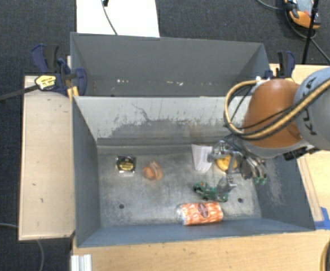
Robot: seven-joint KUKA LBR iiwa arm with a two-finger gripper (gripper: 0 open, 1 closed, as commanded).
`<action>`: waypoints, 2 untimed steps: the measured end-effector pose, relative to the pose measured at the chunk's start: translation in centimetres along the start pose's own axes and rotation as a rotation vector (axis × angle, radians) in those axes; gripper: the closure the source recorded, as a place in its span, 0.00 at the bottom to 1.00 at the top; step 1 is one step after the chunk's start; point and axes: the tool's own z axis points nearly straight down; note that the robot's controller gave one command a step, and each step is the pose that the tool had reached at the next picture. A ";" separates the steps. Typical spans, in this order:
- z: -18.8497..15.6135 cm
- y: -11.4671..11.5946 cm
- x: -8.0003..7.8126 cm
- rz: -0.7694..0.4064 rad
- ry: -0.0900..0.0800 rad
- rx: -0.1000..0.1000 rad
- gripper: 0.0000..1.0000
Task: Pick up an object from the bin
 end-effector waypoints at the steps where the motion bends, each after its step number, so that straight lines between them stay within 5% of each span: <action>1: 3.7 0.6 2.5 -0.051 0.000 -0.006 0.00; 2: 4.9 -0.1 4.9 -0.160 -0.006 0.003 1.00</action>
Offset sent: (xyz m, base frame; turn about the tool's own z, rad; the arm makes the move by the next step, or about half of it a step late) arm -0.0529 0.0007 -0.0540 -0.1610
